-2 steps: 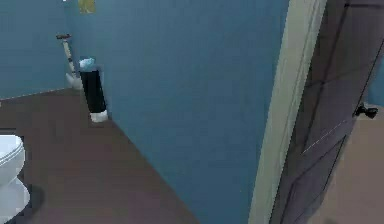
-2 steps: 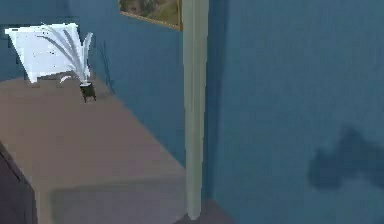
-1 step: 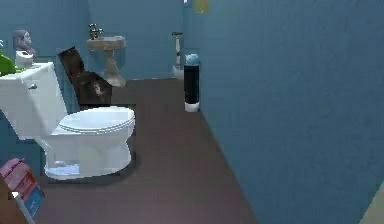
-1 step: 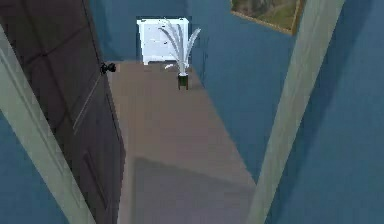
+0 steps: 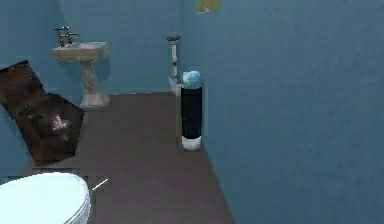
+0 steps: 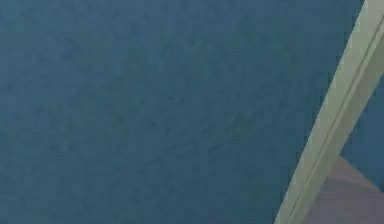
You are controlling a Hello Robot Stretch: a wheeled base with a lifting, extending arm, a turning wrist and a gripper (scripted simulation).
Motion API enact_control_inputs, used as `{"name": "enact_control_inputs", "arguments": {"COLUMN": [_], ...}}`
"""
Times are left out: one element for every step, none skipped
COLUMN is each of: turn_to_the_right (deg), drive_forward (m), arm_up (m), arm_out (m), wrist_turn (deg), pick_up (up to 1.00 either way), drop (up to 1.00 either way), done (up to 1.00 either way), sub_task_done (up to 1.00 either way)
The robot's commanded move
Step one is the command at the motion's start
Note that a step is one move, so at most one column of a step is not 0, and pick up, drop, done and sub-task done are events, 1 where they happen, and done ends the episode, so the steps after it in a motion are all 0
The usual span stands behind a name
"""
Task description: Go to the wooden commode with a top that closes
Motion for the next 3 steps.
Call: {"name": "enact_control_inputs", "arguments": {"turn_to_the_right": [0.0,-12.0,0.0], "drive_forward": [0.80,0.00,0.30], "arm_up": [0.00,0.00,0.00], "arm_out": [0.00,0.00,0.00], "wrist_turn": [0.0,0.0,0.0], "pick_up": [0.00,0.00,0.00], "drop": [0.00,0.00,0.00], "done": [0.00,0.00,0.00], "sub_task_done": [0.00,0.00,0.00]}}
